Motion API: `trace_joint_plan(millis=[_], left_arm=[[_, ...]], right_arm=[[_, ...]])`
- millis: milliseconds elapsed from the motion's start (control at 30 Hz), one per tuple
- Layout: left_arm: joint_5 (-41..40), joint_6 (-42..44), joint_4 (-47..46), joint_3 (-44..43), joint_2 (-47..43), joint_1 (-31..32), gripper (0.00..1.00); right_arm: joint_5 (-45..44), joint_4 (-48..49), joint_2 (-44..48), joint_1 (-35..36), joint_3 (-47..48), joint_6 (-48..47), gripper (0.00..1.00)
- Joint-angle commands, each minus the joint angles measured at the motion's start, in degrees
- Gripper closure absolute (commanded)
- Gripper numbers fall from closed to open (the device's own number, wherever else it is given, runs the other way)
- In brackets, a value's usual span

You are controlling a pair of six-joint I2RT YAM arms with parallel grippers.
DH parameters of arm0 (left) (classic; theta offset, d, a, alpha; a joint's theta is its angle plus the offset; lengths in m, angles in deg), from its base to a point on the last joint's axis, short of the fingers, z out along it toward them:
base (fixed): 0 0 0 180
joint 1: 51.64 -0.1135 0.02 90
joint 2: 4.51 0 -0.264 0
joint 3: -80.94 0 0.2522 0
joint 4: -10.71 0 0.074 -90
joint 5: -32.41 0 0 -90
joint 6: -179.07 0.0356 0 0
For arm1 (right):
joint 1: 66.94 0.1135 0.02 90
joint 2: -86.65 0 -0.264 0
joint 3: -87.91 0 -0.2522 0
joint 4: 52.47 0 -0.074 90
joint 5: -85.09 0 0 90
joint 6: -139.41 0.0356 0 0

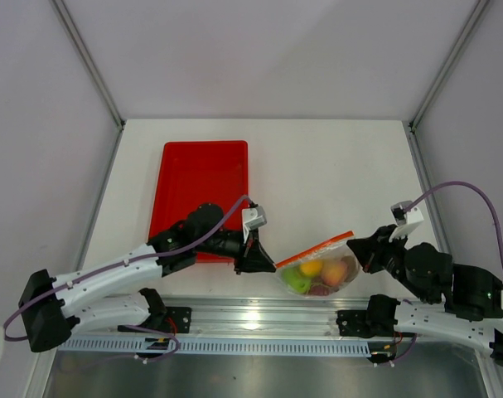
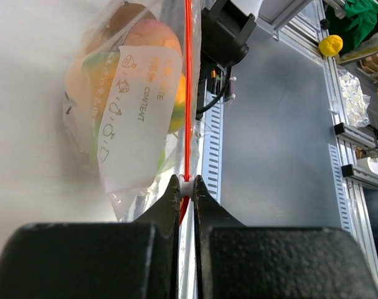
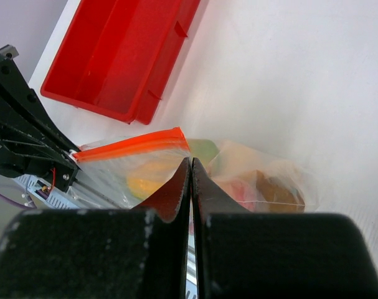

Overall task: Place the food in the zip-top bag and seal the zipper
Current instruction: Zip the zipper food storage bag at the center of the board.

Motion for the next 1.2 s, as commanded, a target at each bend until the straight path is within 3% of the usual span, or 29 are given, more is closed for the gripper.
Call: trace_joint_plan(millis=[0, 633, 767, 833, 900, 933, 1067, 1167], left_arm=[[-0.4, -0.3, 2.1, 1.8, -2.8, -0.5, 1.0], [-1.6, -4.6, 0.6, 9.2, -8.2, -0.5, 1.0], [-0.3, -5.0, 0.1, 7.7, -5.9, -0.5, 0.99], [0.4, -5.4, -1.1, 7.3, -5.5, -0.5, 0.99], [0.7, -5.3, -1.5, 7.0, -5.9, -0.5, 0.99], [0.5, -5.2, -1.4, 6.9, -6.2, -0.5, 0.99], [0.8, -3.7, 1.4, 4.5, -6.8, -0.5, 0.99], [0.8, -3.1, 2.7, 2.8, -7.3, -0.5, 0.99]], right_arm=[[-5.6, -0.5, 1.7, -0.1, 3.3, 0.3, 1.0], [-4.9, -1.6, 2.5, 0.1, 3.0, 1.0, 1.0], [7.6, 4.6, 0.9, 0.6, 2.6, -6.1, 1.0], [17.6, 8.6, -2.1, 0.6, 3.5, -9.5, 0.87], [20.4, 8.6, -7.5, 0.6, 4.9, -11.3, 0.55], [20.9, 8.4, -9.3, 0.6, 5.7, -12.2, 0.49], [25.4, 9.5, -17.8, 0.6, 9.3, -17.6, 0.37], [31.7, 8.7, -25.8, 0.4, 13.2, -21.8, 0.35]])
